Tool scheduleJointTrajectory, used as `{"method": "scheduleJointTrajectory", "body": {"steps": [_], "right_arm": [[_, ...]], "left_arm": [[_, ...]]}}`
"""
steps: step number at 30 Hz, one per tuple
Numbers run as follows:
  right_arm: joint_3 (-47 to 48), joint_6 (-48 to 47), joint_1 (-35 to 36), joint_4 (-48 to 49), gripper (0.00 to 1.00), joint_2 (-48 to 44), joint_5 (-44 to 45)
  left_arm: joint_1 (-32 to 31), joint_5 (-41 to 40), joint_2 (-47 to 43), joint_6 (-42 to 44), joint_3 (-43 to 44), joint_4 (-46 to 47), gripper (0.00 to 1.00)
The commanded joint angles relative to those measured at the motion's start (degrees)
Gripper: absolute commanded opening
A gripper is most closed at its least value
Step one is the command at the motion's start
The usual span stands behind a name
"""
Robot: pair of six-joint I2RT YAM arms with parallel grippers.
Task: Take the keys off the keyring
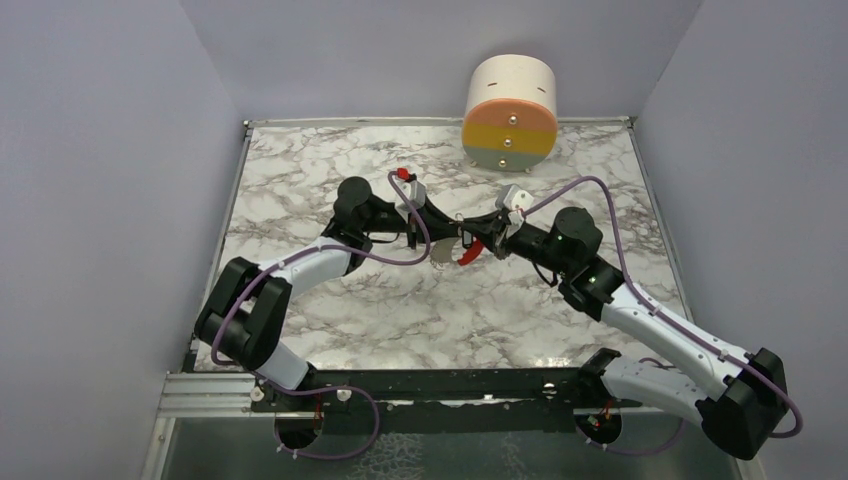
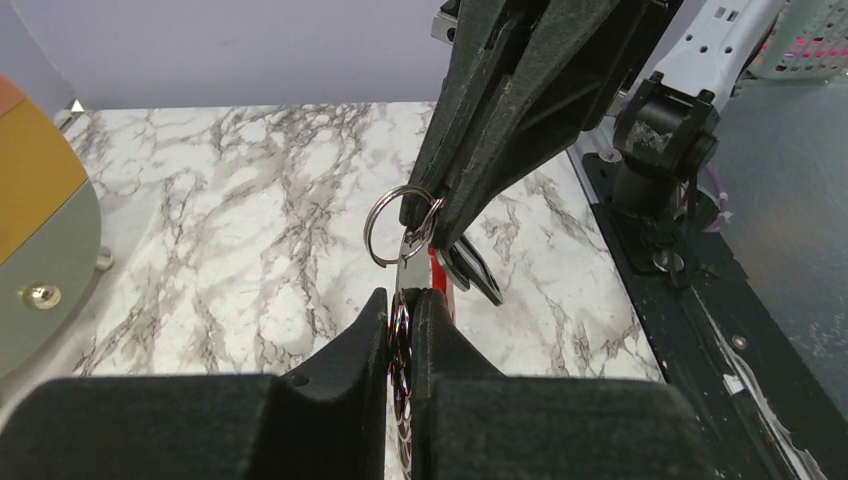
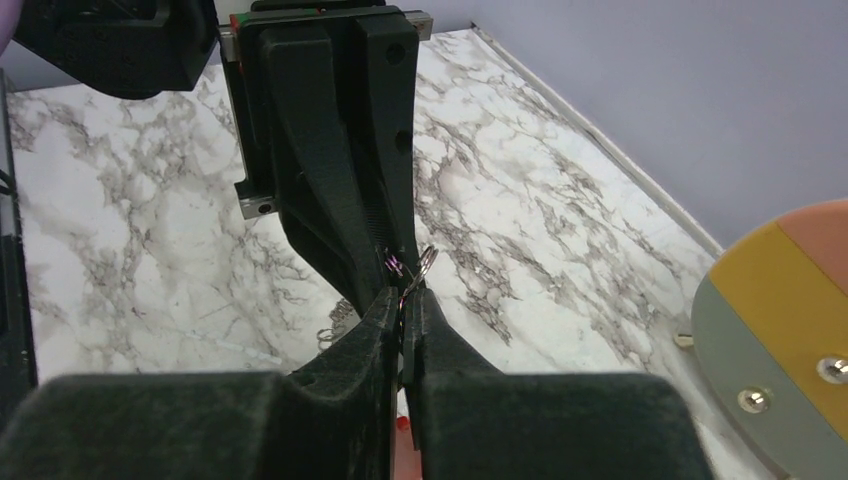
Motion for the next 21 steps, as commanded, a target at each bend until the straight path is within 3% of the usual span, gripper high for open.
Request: {"method": "scheduleJointTrajectory", "body": {"steps": [1, 3, 8, 14, 18, 21], "right_arm": [[0.12, 0.27, 0.35, 3.00, 0.16, -2.04, 1.27], [-0.33, 0.50, 0.35, 3.25, 0.33, -2.73, 2.12], [-2.60, 1.21, 0.35, 5.81, 0.46, -5.65, 4.55], [-5.30, 3.12, 0.29, 7.22, 0.45, -6.25, 7.39], [-8.02, 6.56, 0.35, 10.65, 0.30, -4.97, 8.41], [-8.29, 7.08, 0.35, 12.54, 0.34, -3.64, 8.67]], "left_arm": [[0.36, -5.33, -2.50, 1.25, -1.18, -0.09, 0.00], [0.34, -8.94, -3.77, 2.30, -2.08, -1.50, 0.00], [-1.82, -21.30, -9.01, 11.09, -3.76, -11.21, 0.00], [-6.34, -31.11, -14.40, 19.02, -3.94, -19.65, 0.00], [-9.20, -35.44, -16.50, 23.00, -3.85, -23.75, 0.00], [-10.64, -36.38, -16.86, 24.45, -3.61, -25.76, 0.00]]}}
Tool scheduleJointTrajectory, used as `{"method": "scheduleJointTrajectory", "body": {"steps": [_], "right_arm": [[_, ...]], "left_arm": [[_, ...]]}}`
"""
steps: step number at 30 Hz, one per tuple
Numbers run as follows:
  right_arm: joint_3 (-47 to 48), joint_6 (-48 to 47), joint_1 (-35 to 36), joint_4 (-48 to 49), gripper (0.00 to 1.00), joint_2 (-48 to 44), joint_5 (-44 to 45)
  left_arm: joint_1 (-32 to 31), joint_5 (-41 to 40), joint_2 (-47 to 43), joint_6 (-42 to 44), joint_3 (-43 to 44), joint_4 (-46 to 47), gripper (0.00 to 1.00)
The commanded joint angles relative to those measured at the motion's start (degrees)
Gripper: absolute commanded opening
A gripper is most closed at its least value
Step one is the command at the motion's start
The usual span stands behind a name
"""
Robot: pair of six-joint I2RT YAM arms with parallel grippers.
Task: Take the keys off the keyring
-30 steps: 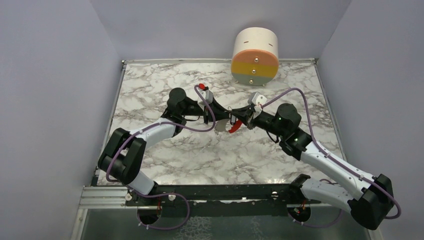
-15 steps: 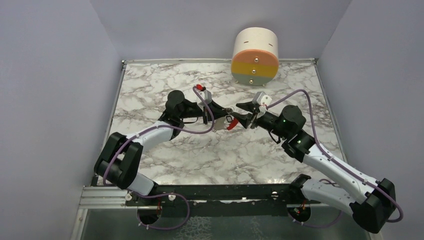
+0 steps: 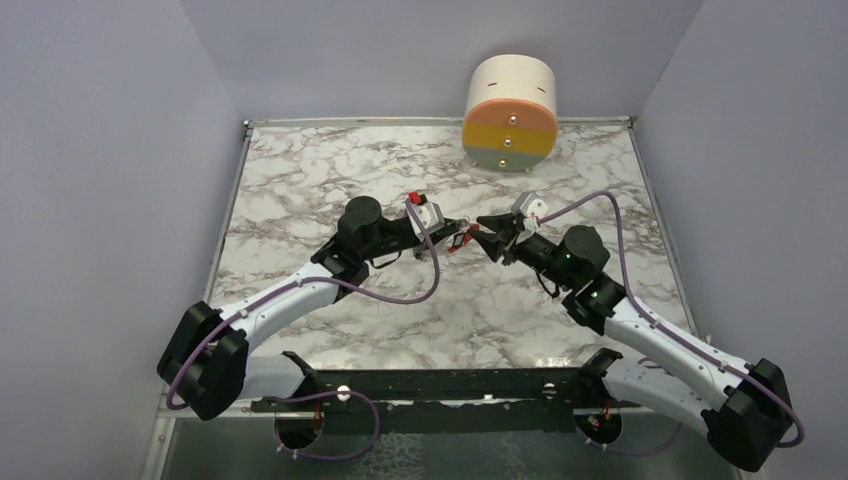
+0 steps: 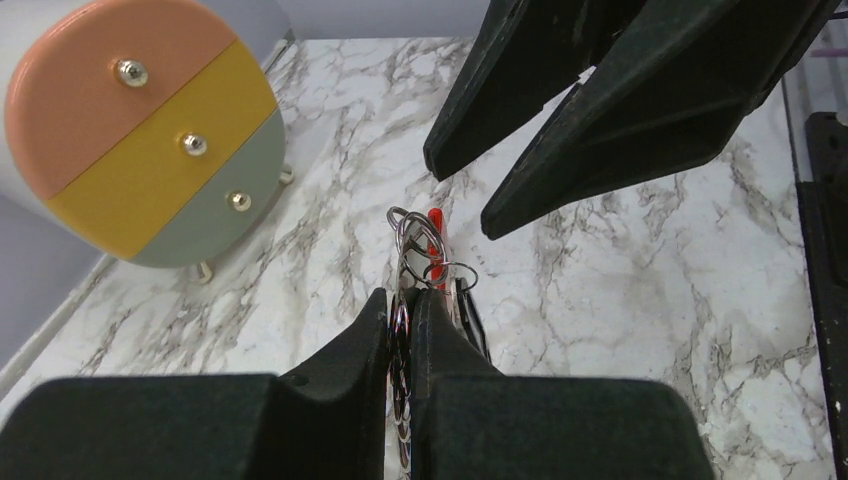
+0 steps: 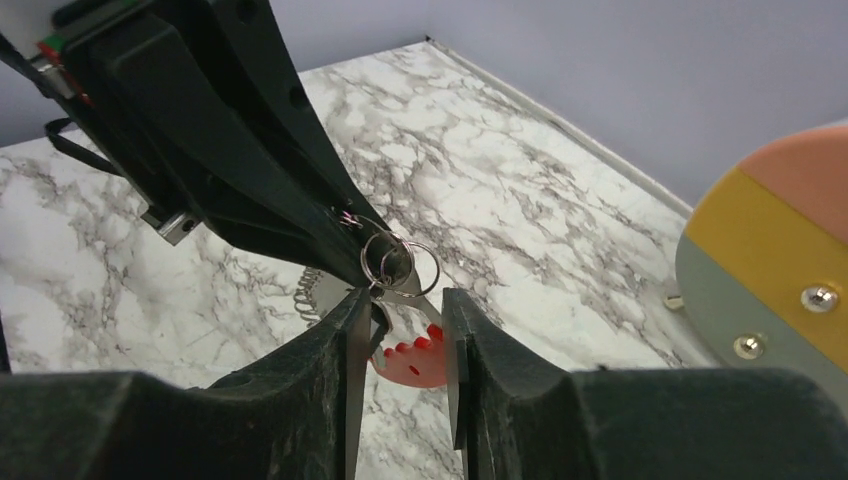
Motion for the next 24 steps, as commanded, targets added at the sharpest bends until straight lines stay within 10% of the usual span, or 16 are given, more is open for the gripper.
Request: {"method": "scheduleJointTrajectory", "body": {"steps": [1, 24], "right_arm": [[-0.24, 2.30, 0.35, 4.62, 0.35, 1.84, 2.46], [-4.76, -0.81, 0.35, 11.81, 0.53, 5.42, -1.22]], "left_arm": [[-1.97, -5.33, -1.53, 5.31, 0.78, -4.78, 0.00], [-4.69, -7.04, -18.01, 10.80, 2.18, -17.52, 0.00]]}}
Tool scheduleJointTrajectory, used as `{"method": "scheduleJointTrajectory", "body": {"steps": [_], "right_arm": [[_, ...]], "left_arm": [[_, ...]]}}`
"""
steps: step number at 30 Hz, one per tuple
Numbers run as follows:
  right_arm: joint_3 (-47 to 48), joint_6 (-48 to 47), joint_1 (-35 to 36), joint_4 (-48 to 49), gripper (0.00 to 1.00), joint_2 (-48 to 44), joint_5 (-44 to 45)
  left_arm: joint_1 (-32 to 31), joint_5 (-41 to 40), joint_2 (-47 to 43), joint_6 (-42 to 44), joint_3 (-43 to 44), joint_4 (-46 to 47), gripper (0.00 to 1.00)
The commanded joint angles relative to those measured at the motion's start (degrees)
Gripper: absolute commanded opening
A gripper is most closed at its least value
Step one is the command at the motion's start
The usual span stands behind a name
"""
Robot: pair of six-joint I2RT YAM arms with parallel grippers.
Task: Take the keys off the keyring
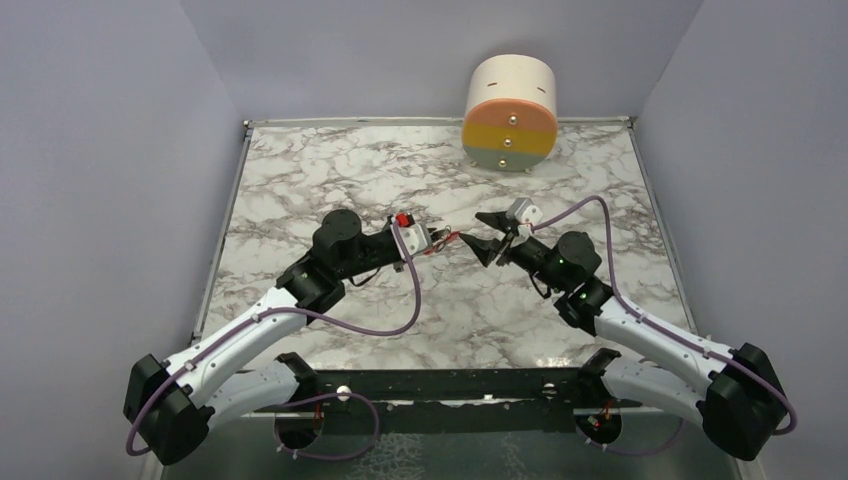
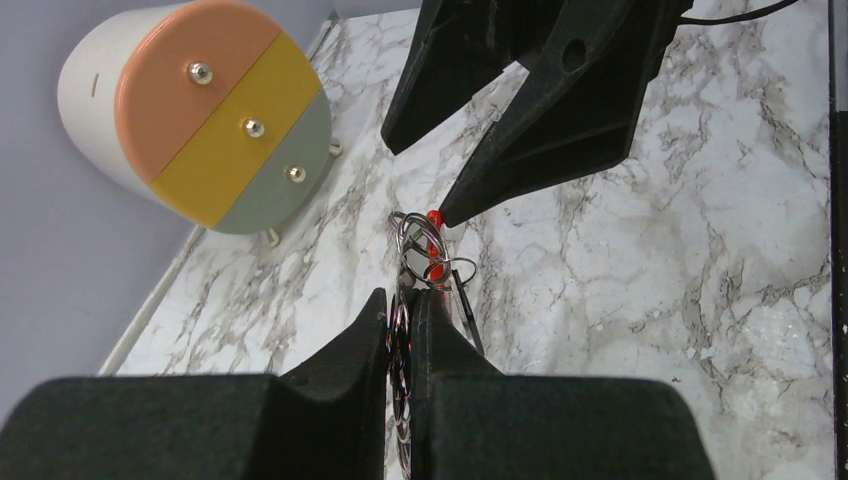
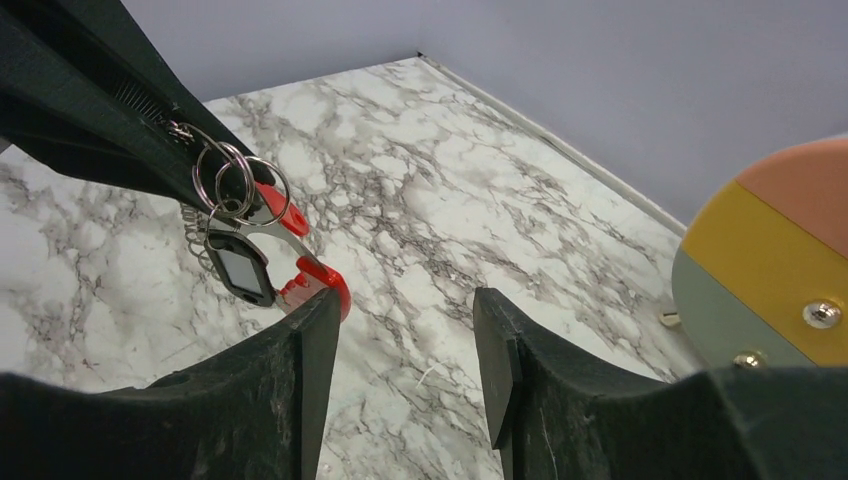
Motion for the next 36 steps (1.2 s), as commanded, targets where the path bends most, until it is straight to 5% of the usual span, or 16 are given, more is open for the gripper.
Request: {"method": "scheduleJointTrajectory", "body": {"steps": [1, 27, 29, 31, 32, 36], "right_arm": [[-0.18, 0.13, -0.06, 1.38, 0.53, 1.09, -3.68], [2.36, 3.30, -0.02, 6.21, 0.52, 3.05, -11.85], [2.75, 3.35, -0.02, 5.96, 0.40, 3.27, -11.82], [3.43, 3.17, -0.10, 4.82, 0.08, 3.65, -11.82], [3.67, 3.24, -0.03, 4.55, 0.02, 3.69, -11.46], [3.69, 2.76, -0.02, 4.23, 0.01, 3.16, -11.45]], "left_arm": [[-0.67, 1.17, -1.99, 0.42, 1.95, 3.36, 0.00], [-0.78, 8.22, 3.48, -7.22, -1.01, 15.73, 0.00], [-0.76, 7.88, 3.45, -7.40, -1.31, 16.08, 0.00], [-0.78, 7.67, 3.28, -7.46, -1.50, 16.27, 0.00], [-0.76, 7.55, 3.22, -7.48, -1.52, 16.37, 0.00], [-0.80, 7.04, 3.21, -7.47, -1.60, 16.38, 0.00]]}}
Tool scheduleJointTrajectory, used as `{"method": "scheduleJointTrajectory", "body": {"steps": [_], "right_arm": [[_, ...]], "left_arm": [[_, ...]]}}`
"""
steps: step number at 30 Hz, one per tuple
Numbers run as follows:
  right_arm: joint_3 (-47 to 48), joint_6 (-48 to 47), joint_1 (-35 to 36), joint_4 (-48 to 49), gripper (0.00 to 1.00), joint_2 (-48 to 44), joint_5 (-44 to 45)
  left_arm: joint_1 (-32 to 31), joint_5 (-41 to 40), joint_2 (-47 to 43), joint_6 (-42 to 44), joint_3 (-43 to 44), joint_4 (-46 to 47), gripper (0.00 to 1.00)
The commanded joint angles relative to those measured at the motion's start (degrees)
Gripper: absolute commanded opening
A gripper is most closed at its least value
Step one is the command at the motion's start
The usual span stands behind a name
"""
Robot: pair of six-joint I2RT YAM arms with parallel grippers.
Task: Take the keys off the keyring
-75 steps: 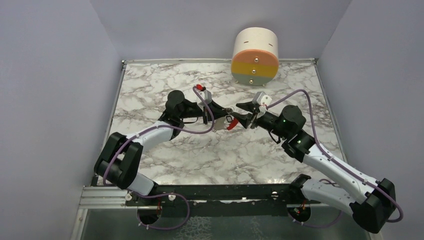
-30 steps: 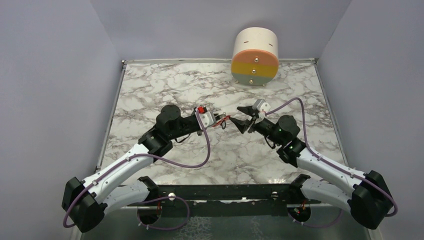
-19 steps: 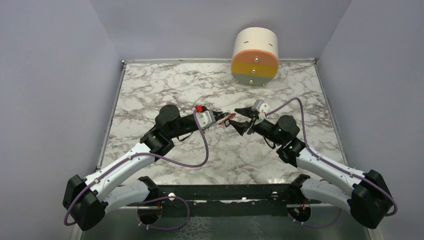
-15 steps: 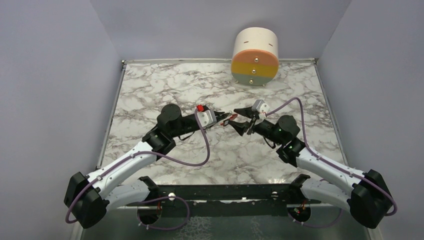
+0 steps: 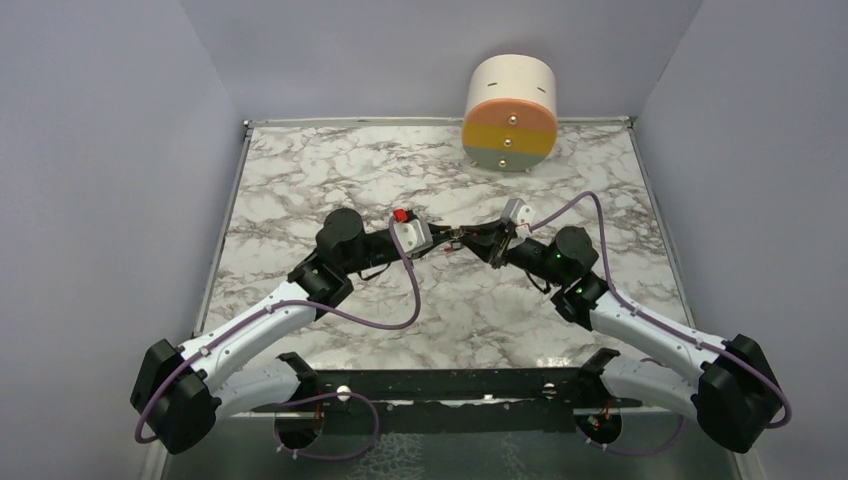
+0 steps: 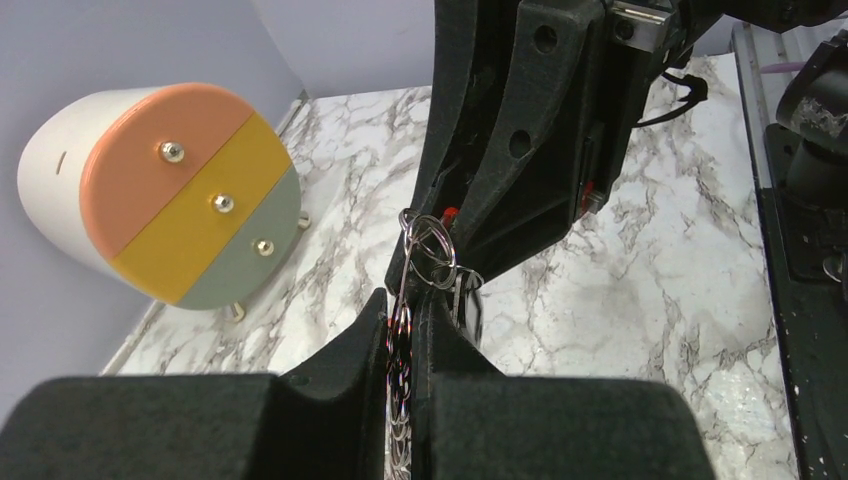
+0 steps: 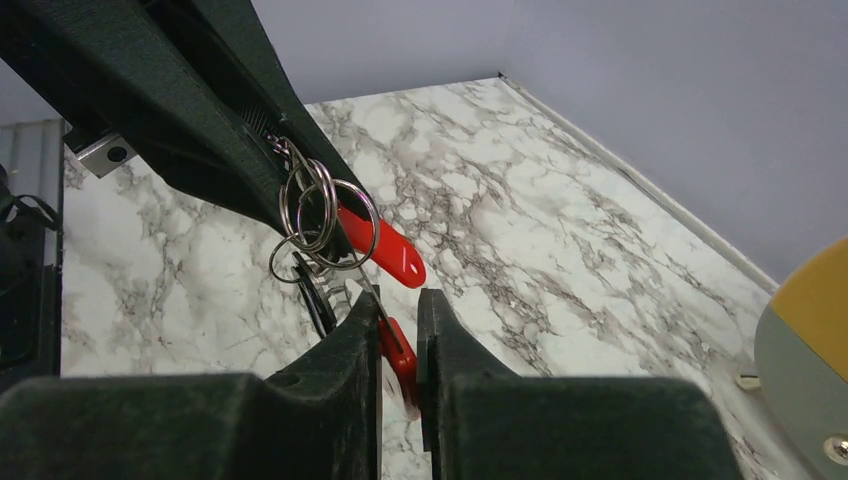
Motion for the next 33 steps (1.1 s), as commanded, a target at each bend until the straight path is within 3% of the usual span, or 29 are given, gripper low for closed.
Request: {"method": "scheduleJointTrajectory", "body": {"steps": [1, 11, 33], "right_arm": [[2.43, -0.17, 0.41, 0.99, 0.01, -0.44, 0.07], [3.09, -1.73, 0.41, -1.12, 0.01, -1.36, 0.51], [3.43, -2.05, 0.46, -2.38, 0.01, -1.90, -1.16]], "left_arm": [[-0.81, 0.75, -0.39, -1.23, -0.21, 3.62, 0.00], [-0.85, 1.83, 0.95, -1.04, 0.72, 3.78, 0.47], [-0.80, -4.48, 0.61, 6.01, 1.38, 3.79, 0.54]]}}
